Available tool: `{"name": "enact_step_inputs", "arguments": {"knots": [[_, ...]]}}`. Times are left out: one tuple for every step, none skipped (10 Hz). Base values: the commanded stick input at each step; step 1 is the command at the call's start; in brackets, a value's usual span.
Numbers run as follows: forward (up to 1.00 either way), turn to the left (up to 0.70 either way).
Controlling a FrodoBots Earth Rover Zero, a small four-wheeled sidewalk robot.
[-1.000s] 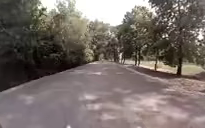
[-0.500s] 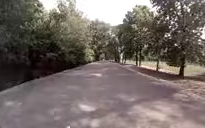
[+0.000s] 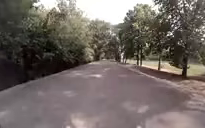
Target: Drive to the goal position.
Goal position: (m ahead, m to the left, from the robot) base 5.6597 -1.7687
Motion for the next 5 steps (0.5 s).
{"name": "enact_step_inputs", "arguments": {"knots": [[0.70,0.00],[0.70,0.00],[0.70,0.00],[0.70,0.00],[0.70,0.10]]}}
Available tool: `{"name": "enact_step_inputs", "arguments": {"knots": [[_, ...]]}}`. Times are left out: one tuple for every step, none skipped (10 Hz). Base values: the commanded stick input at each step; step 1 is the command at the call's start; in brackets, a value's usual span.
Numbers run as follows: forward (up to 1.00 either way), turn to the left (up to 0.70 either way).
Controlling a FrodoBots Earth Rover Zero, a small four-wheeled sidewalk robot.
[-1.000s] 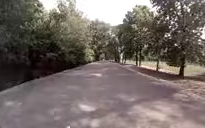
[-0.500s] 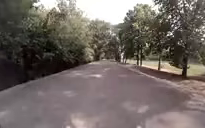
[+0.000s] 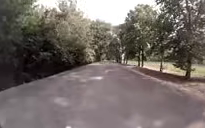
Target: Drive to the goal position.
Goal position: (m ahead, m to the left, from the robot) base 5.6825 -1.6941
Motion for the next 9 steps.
{"name": "enact_step_inputs", "arguments": {"knots": [[0.70,0.19],[0.70,0.29],[0.70,0.35],[0.70,0.00],[0.70,0.00],[0.70,0.00],[0.70,0.00],[0.70,0.00],[0.70,0.00]]}}
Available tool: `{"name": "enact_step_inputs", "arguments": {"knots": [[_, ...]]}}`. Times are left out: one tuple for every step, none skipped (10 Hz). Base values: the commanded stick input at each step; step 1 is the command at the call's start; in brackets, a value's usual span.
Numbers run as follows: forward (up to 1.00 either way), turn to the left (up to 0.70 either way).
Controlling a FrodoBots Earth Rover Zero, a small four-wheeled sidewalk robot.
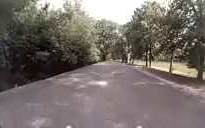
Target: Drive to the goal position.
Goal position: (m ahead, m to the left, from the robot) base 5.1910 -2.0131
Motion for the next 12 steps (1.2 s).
{"name": "enact_step_inputs", "arguments": {"knots": [[0.70,0.00],[0.70,0.00],[0.70,0.00],[0.70,0.00],[0.70,-0.04],[0.70,-0.28],[0.70,-0.35],[0.70,-0.35],[0.70,-0.35],[0.70,-0.35],[0.70,-0.16],[0.70,0.00]]}}
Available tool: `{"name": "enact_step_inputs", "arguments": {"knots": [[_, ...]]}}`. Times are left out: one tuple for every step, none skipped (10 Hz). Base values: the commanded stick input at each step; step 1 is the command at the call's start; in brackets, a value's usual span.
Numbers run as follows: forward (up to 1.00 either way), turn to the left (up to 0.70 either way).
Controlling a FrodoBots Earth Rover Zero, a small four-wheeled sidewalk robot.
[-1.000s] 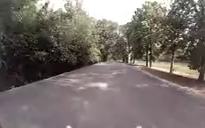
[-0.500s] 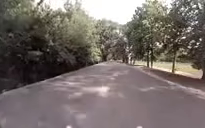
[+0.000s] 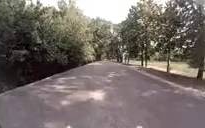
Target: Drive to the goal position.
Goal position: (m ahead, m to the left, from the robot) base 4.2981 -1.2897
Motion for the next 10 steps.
{"name": "enact_step_inputs", "arguments": {"knots": [[0.70,0.00],[0.70,0.00],[0.70,0.00],[0.70,0.00],[0.70,0.00],[0.70,0.00],[0.70,0.00],[0.70,0.00],[0.70,0.00],[0.70,0.00]]}}
